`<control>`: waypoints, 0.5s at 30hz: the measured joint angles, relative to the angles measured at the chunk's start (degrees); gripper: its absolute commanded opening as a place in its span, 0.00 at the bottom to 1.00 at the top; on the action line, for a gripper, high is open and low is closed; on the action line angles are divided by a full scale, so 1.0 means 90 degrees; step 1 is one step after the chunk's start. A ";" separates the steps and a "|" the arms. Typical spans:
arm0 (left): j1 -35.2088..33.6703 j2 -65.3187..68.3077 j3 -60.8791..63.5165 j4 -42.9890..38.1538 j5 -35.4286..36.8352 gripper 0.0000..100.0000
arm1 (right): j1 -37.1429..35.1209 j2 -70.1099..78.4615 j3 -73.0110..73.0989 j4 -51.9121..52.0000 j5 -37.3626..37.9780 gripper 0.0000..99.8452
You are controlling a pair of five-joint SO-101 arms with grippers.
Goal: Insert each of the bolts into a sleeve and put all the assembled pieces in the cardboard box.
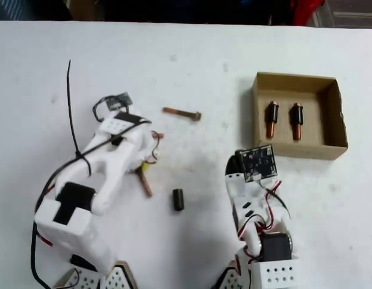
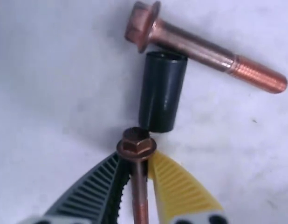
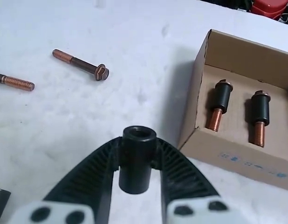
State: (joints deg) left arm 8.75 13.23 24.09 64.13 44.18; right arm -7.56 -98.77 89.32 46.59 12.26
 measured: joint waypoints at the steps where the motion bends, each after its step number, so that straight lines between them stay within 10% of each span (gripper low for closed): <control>1: 0.0000 0.0010 -0.0039 0.0205 -0.0020 0.05 | 0.0000 0.0000 0.0000 0.0000 0.0000 0.02; 15: -0.0010 -0.0899 -0.0987 0.2051 -0.1905 0.02 | -0.0869 0.0000 0.0000 0.0000 0.0000 0.02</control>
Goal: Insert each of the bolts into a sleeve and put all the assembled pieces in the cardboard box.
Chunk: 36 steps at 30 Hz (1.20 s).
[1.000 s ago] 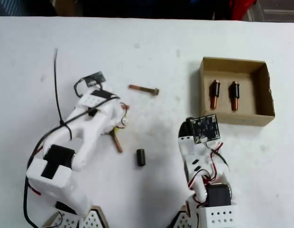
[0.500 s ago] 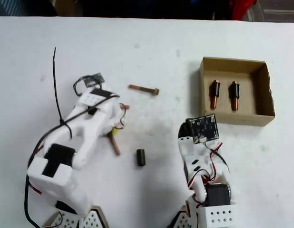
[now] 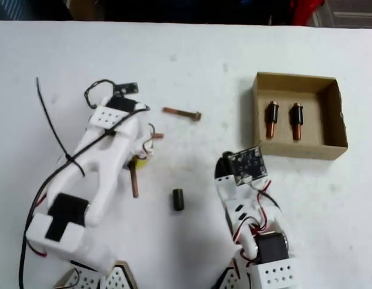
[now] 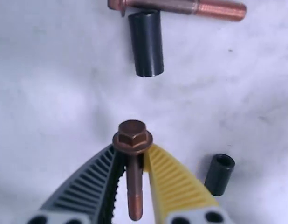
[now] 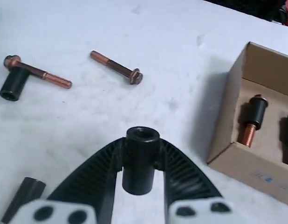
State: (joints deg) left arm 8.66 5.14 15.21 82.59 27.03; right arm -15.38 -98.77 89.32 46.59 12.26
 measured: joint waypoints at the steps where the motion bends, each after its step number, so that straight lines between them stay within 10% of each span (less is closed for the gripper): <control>1: 0.0000 -0.0117 0.0000 0.0000 -0.0137 0.02 | -0.0117 0.0000 0.0000 0.0000 0.0000 0.02; 36: 0.0957 -0.4015 0.0000 -0.1709 -0.0703 0.02 | -0.1270 0.0000 0.0664 -0.2833 -0.1026 0.02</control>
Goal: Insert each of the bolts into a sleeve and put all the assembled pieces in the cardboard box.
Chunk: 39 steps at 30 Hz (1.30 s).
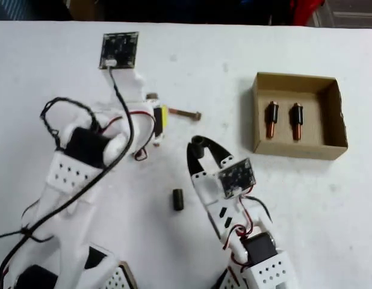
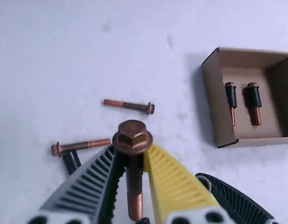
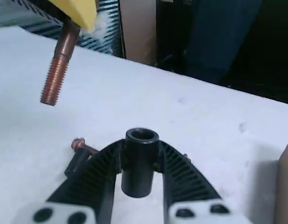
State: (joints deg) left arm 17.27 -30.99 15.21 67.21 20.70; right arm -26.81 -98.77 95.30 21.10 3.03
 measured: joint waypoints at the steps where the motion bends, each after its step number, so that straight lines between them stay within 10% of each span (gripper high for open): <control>1: 0.0029 -0.0098 0.0000 -0.0107 -0.0147 0.02 | 0.0000 0.0000 0.0000 0.0000 -0.0098 0.02; 14: 0.0107 -0.0410 0.0606 -0.1416 -0.0664 0.02 | 0.0000 0.0010 0.0156 -0.0625 -0.0215 0.02; 27: 0.0850 -0.1621 0.3331 -0.5294 -0.0664 0.02 | 0.0000 0.0010 0.0156 -0.0547 -0.0215 0.02; 39: 0.1016 -0.1788 0.3614 -0.5587 -0.0537 0.02 | 0.0000 0.0010 0.0156 -0.0537 -0.0059 0.02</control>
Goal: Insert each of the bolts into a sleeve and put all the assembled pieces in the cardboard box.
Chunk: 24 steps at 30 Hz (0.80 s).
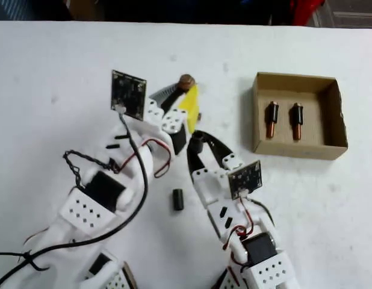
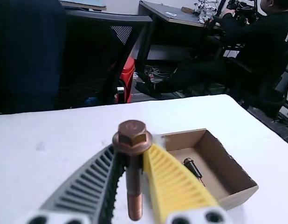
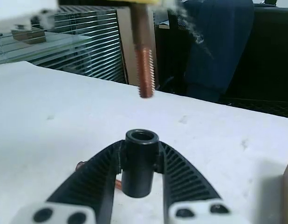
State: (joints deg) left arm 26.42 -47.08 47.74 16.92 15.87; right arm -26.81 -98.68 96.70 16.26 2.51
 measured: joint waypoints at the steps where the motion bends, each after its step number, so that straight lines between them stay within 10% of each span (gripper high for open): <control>1: 0.0059 0.0000 0.0010 0.0000 0.0078 0.02 | 0.0000 0.0000 0.0000 0.0000 0.0078 0.02; 24: 0.0264 -0.0938 0.0322 0.0674 0.0234 0.02 | 0.0000 0.0000 0.0000 0.0000 0.0205 0.02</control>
State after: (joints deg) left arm 28.79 -55.52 50.64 22.99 17.98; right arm -26.81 -98.68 96.70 16.26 4.35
